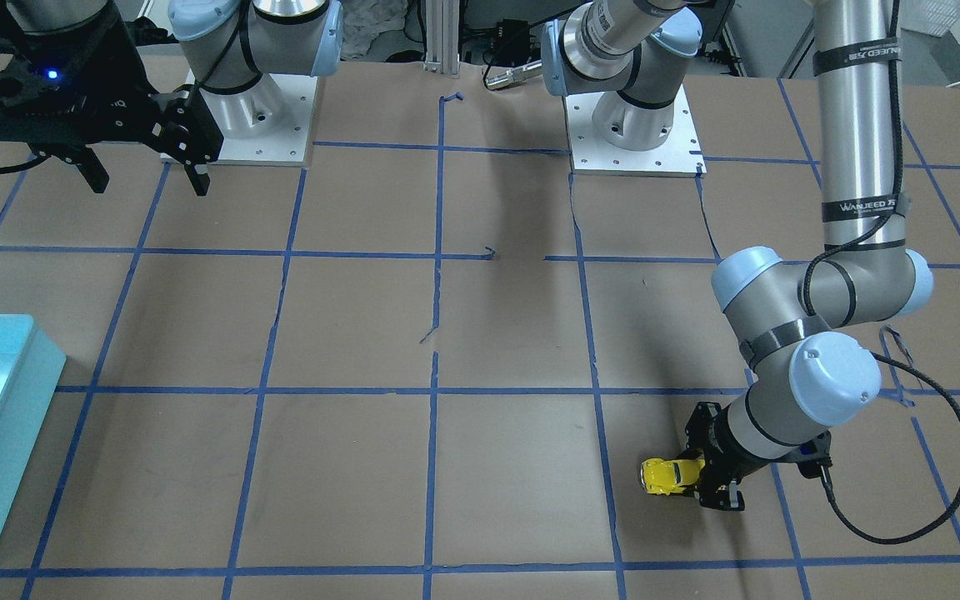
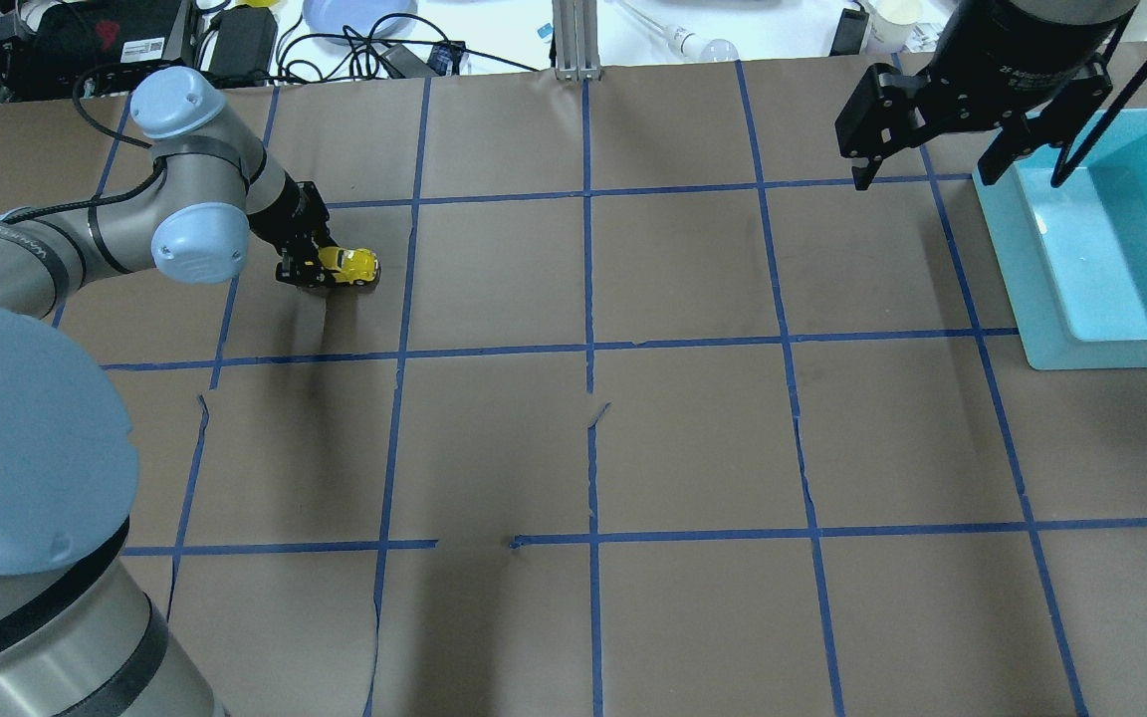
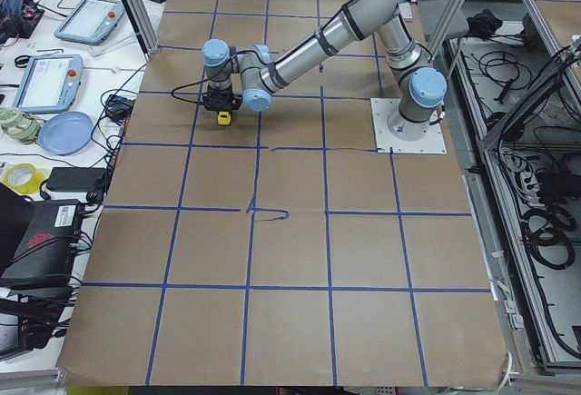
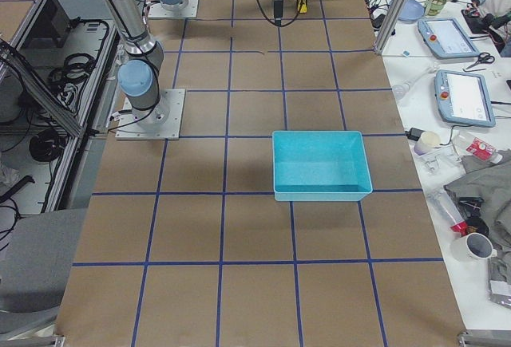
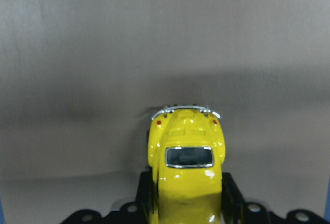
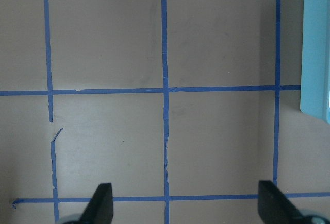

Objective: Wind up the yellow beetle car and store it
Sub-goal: 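Pull the held car back toward the left arm, then release the car and raise the left gripper away, then move the right gripper down toward the yellow car near the tray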

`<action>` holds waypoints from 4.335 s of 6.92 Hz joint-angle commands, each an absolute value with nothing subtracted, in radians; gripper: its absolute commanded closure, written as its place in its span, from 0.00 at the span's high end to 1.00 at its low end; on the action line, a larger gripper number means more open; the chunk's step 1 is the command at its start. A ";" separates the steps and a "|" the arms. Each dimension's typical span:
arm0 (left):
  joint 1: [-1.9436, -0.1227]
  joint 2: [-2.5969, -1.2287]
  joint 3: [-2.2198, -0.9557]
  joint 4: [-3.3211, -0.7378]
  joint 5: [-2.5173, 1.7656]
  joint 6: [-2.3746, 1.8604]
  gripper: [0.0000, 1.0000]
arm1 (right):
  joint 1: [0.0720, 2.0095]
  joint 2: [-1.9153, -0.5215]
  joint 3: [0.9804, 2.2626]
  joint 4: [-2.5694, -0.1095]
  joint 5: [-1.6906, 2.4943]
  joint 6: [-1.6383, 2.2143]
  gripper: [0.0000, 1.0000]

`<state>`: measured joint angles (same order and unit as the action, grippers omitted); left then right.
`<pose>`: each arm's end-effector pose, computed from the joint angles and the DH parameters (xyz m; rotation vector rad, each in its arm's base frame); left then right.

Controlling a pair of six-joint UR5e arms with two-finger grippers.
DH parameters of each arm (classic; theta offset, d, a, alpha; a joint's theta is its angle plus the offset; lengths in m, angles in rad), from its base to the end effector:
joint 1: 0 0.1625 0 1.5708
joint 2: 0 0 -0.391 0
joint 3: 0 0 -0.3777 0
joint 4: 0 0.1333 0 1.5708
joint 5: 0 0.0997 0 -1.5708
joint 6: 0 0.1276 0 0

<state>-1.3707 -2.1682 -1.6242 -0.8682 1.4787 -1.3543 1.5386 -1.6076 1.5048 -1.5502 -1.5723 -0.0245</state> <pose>-0.0176 -0.6429 0.1352 2.1266 -2.1670 -0.0104 0.1179 -0.4752 0.4730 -0.0122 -3.1351 0.1288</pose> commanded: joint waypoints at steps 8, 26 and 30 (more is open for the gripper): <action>-1.311 -2.125 -1.635 -0.876 1.483 -1.219 0.82 | 1.539 -1.608 1.505 -1.551 -1.572 -0.025 1.00; -1.574 -1.680 -1.456 -1.527 1.566 -0.005 1.00 | 1.501 -1.418 1.509 -1.668 -1.505 -0.543 1.00; -1.540 -1.649 -1.471 -1.621 1.568 0.184 1.00 | 1.269 -1.298 1.548 -1.747 -1.525 -1.313 1.00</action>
<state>-1.5449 -1.6529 -1.4664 -1.6113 1.5674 0.1751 1.3146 -1.3254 1.5238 -1.7109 -1.5035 -1.1037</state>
